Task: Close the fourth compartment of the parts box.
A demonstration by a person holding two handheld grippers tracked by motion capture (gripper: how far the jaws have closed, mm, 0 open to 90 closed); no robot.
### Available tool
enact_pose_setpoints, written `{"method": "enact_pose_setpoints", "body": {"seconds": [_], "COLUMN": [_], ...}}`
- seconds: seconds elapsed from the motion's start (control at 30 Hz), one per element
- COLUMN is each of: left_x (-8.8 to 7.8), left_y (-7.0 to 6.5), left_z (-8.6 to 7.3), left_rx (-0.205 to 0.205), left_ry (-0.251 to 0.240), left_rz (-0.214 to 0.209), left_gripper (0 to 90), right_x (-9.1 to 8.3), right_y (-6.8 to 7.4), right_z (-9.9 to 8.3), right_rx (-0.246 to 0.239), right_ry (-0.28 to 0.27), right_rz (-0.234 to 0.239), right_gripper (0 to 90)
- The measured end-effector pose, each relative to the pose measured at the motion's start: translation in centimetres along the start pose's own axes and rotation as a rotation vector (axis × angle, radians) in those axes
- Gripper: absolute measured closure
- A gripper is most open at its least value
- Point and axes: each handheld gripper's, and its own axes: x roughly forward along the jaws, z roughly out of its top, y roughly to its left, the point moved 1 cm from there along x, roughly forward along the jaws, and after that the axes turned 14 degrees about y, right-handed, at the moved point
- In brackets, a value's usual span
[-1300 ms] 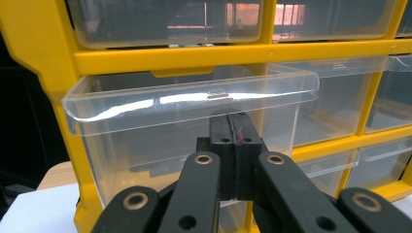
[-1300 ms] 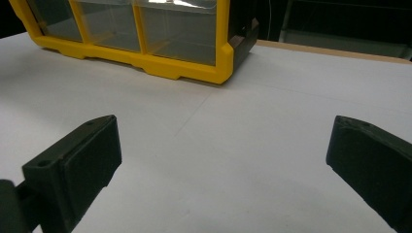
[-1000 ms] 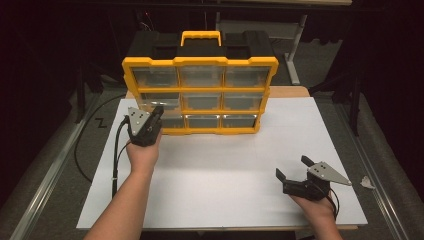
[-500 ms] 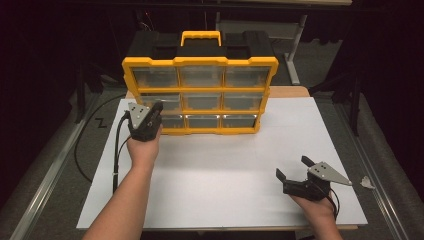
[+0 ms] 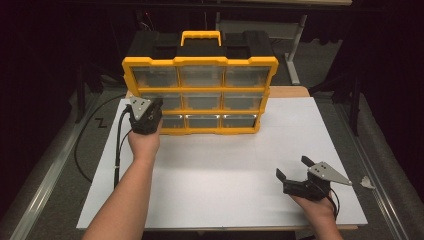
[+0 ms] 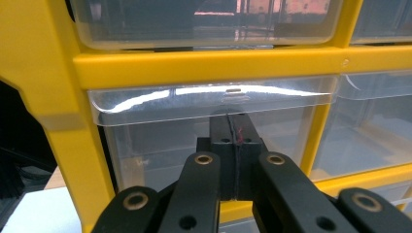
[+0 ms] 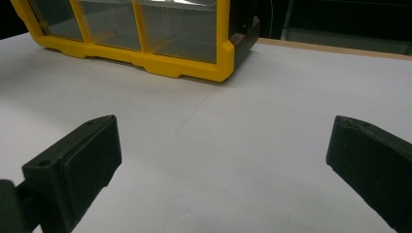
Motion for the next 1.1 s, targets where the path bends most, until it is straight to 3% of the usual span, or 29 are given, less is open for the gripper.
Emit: {"method": "enact_pose_setpoints", "body": {"seconds": [0.3,0.43,0.63,0.9,1.1], "left_x": [-0.3,-1.5,-3.8,-6.6,-8.0], "left_y": [-0.4,-0.6,-0.1,0.5,0.9], "left_z": [-0.4,-1.0,-2.6,-5.7,-9.3], "left_rx": [0.002,0.002,0.011,0.045,0.04], "left_ry": [0.013,0.006,0.036,0.05,0.081], "left_rz": [-0.022,-0.047,-0.09,-0.125,-0.157], "left_gripper": [90.0,90.0,90.0,89.9,89.9], "right_x": [0.0,-0.1,-0.2,-0.2,-0.1], "right_y": [0.0,0.0,0.1,0.2,0.3], "right_z": [0.0,0.0,0.0,0.0,0.0], "right_rx": [0.0,-0.003,-0.006,-0.005,-0.013], "right_ry": [0.001,0.0,-0.008,-0.003,-0.001], "right_rz": [-0.001,-0.003,0.001,0.003,0.003], "right_gripper": [0.7,0.7,0.7,0.7,0.7]}}
